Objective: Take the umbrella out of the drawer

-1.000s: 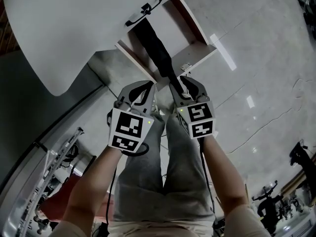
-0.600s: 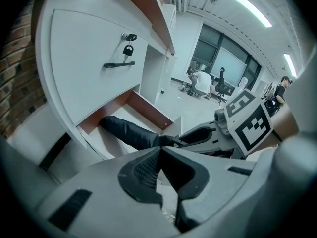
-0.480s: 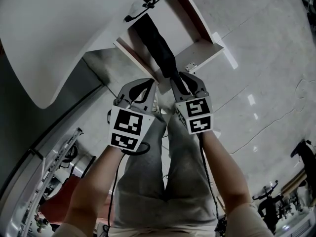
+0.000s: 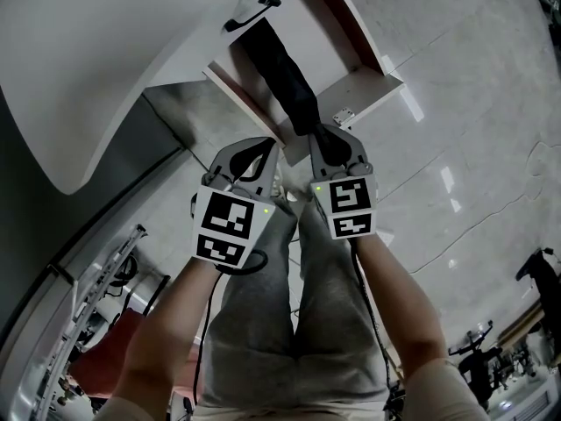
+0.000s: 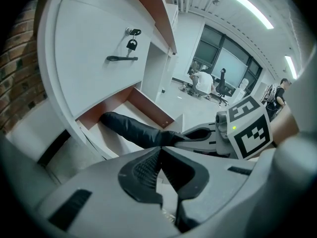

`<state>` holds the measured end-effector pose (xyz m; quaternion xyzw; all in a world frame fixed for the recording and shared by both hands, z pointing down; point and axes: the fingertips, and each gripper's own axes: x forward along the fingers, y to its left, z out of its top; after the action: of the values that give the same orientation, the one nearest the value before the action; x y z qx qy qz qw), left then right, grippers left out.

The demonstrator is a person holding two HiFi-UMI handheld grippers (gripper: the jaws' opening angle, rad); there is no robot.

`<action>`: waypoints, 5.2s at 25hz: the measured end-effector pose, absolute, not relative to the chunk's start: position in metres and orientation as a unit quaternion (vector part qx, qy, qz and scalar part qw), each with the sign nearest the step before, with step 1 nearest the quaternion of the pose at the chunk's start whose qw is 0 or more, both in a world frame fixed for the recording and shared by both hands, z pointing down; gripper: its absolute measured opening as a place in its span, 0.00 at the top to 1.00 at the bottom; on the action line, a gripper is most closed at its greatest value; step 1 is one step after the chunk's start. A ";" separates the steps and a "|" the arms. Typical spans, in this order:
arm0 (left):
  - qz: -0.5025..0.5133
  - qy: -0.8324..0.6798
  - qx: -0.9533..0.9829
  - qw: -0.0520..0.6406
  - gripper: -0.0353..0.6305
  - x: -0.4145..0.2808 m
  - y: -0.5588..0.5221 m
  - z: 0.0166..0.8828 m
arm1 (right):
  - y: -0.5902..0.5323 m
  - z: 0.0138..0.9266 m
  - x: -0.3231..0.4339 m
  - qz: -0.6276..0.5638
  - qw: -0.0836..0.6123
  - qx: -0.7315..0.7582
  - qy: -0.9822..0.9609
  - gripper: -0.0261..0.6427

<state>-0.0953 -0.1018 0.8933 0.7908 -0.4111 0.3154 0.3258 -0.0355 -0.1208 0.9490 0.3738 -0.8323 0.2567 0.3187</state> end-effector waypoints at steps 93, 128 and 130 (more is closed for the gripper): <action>0.044 -0.493 0.868 -0.044 0.94 -0.033 -0.176 0.105 | -0.171 0.065 0.114 0.046 -0.036 0.502 -0.863 0.93; 0.060 -0.474 0.876 -0.062 0.94 -0.038 -0.123 0.101 | -0.119 0.068 0.092 0.047 -0.043 0.482 -0.874 0.93; 0.059 -0.475 0.876 -0.060 0.94 -0.038 -0.122 0.102 | -0.118 0.068 0.091 0.048 -0.044 0.480 -0.875 0.93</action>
<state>-0.0383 -0.1222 0.1019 0.8761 -0.4748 0.0587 -0.0598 0.0913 -0.1180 0.0681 0.4799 -0.8749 0.0476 -0.0437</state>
